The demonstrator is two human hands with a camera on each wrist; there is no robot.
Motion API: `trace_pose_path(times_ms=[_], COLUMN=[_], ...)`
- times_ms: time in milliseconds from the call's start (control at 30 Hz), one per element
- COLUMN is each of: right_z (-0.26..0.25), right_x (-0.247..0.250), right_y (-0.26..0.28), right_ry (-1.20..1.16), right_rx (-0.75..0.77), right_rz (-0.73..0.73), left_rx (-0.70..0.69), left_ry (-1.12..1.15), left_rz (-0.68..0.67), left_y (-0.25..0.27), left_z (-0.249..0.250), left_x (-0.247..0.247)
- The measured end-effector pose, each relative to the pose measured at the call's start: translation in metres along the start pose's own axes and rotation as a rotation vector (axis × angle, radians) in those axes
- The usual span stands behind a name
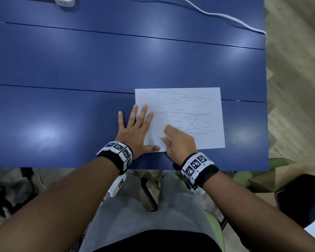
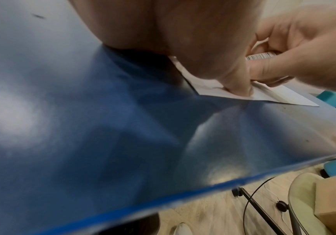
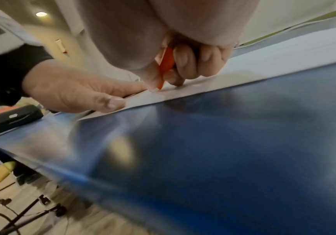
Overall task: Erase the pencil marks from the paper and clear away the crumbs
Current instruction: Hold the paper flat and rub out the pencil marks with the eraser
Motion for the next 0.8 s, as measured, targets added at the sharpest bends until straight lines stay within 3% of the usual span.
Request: trace_pose_path(times_ms=[100,233,367,500,633,800], right_z=[-0.002,-0.004,0.001,-0.003,0.009,-0.003], right_x=[-0.001,-0.003,0.002,-0.002,0.007,-0.001], right_y=[0.001,0.004,0.0,0.004,-0.004,0.003], right_ry=[-0.039,0.04,-0.041,0.017,-0.065,0.014], right_rx=[-0.044,0.041,-0.052,0.021,-0.087,0.01], right_rz=[0.017,-0.049,0.026,-0.022,0.09,-0.014], left_rx=[0.0,0.0,0.003,0.001,0.002,0.002], left_ry=[-0.006,0.002,-0.009,-0.001,-0.021,-0.009], left_rz=[-0.002,0.0,-0.005,0.0,0.001,-0.005], left_y=[0.0,0.0,0.0,0.0,-0.001,0.0], left_z=[-0.001,0.0,0.0,-0.001,0.0,-0.001], left_x=[0.001,0.0,0.001,-0.001,-0.001,-0.001])
Point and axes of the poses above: each hand's wrist, its own y-axis away from the middle knuckle, its own x-axis out of the back of the hand, z = x × y, the point moved 2 cm from there along -y, towards the middle knuckle, and after that the axes turned 1 degree about -y, right-handed, at the moved point
